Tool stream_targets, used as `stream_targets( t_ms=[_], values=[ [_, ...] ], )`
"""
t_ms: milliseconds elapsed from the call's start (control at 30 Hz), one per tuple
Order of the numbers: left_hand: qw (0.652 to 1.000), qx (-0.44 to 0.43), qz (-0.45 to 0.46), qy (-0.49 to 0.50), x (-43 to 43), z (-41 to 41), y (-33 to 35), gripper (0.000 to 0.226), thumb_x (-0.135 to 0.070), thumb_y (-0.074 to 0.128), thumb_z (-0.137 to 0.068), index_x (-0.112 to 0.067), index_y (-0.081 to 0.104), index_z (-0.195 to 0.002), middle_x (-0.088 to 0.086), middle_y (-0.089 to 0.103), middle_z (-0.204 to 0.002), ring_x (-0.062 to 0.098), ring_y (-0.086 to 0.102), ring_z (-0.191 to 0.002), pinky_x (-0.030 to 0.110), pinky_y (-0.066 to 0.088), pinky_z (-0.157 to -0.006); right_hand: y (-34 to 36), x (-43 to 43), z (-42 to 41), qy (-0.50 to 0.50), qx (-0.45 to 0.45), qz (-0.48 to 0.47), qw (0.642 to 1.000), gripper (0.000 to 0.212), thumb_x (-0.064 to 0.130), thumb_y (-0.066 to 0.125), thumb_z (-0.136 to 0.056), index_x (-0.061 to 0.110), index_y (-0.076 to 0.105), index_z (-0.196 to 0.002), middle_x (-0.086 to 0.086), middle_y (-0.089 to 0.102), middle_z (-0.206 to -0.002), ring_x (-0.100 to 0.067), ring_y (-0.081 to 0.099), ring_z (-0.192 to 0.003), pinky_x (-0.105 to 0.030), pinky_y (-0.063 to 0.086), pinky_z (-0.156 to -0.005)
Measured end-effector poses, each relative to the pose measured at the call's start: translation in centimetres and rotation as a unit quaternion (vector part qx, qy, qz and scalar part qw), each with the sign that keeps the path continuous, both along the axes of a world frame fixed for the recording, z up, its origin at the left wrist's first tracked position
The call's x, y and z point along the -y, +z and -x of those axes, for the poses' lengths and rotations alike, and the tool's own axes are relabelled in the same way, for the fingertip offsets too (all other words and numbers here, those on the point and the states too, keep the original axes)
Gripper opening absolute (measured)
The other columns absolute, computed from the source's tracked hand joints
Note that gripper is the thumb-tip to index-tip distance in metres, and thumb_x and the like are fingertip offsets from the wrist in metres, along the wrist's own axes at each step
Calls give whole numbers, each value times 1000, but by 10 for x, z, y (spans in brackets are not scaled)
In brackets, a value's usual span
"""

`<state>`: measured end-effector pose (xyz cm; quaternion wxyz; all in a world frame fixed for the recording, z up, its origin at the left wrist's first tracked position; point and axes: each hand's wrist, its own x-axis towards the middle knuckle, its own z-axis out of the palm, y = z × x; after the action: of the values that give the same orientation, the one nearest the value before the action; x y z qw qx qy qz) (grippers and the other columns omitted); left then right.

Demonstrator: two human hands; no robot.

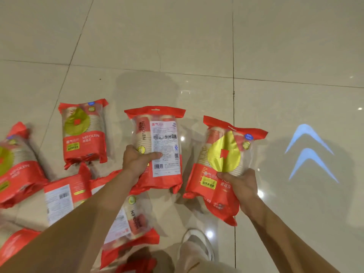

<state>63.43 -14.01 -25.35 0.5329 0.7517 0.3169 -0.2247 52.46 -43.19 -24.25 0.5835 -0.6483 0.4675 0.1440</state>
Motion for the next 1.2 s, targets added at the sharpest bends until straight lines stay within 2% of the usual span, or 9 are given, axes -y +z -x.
stream_targets(
  t_ms=[200, 267, 367, 467, 567, 667, 767, 900, 1200],
  values=[
    [992, 123, -17, -37, -4, 21, 213, 72, -14, 97, -61, -16, 55, -118, -1, 74, -108, 15, 74, -92, 34, 61, -77, 210, -4, -5, 11, 111, 54, 992, 76, 21, 97, -59, 17, 46, -115, 0, 67, -105, -21, 71, -89, -47, 61, -76],
    [986, 165, 4, -32, -4, 28, 309, 70, -9, 95, -62, -14, 56, -121, -3, 75, -106, 10, 75, -88, 24, 59, -68, 303, -2, -4, 10, 156, 64, 986, 73, 17, 95, -63, 17, 46, -117, 2, 67, -106, -18, 70, -90, -43, 60, -74],
    [974, 223, 26, -25, 2, 43, 472, 70, -13, 98, -57, -20, 54, -110, -3, 73, -103, 12, 74, -87, 27, 57, -67, 460, -3, 5, 18, 222, 73, 972, 79, 18, 97, -59, 19, 48, -120, 4, 67, -109, -15, 70, -93, -39, 58, -73],
    [956, 288, 43, -39, 2, 64, 633, 73, -13, 99, -52, -21, 52, -107, -3, 72, -100, 0, 72, -77, 22, 54, -64, 621, -7, 27, 25, 283, 95, 954, 90, 25, 98, -52, 21, 47, -126, 7, 66, -112, -10, 69, -95, -32, 55, -73],
    [936, 342, 58, -55, -1, 93, 776, 89, -29, 97, -39, -16, 52, -115, 0, 75, -102, 10, 75, -84, 30, 57, -71, 767, -11, 59, 27, 341, 130, 931, 94, 34, 95, -44, 25, 47, -124, 13, 65, -111, 0, 68, -90, -22, 53, -68],
    [912, 396, 82, -67, -9, 121, 882, 88, -14, 98, -43, -8, 52, -117, 3, 76, -98, 17, 76, -86, 23, 59, -63, 878, -14, 91, 38, 390, 150, 908, 83, 20, 98, -58, 29, 47, -122, 15, 65, -110, 2, 68, -87, -20, 53, -65],
    [892, 435, 97, -69, -18, 148, 958, 88, -15, 99, -42, -11, 54, -117, 2, 78, -100, 20, 77, -86, 27, 62, -65, 955, -19, 117, 56, 426, 162, 888, 74, 24, 95, -62, 34, 48, -117, 17, 66, -108, -2, 69, -89, -21, 56, -64],
    [876, 469, 98, -50, -26, 178, 1023, 96, -21, 101, -39, -13, 56, -123, 6, 77, -107, 22, 77, -89, 44, 61, -76, 1015, -24, 132, 78, 471, 164, 863, 67, 20, 95, -64, 36, 49, -111, 15, 67, -105, 2, 68, -89, -25, 57, -68],
    [848, 527, 34, 45, -37, 228, 1093, 72, -14, 94, -57, -24, 56, -117, -1, 77, -106, 19, 76, -90, 51, 61, -82, 1074, -37, 107, 155, 555, 102, 811, 76, 16, 96, -63, 33, 48, -120, 12, 67, -111, -1, 69, -93, -33, 58, -80]
  ],
)
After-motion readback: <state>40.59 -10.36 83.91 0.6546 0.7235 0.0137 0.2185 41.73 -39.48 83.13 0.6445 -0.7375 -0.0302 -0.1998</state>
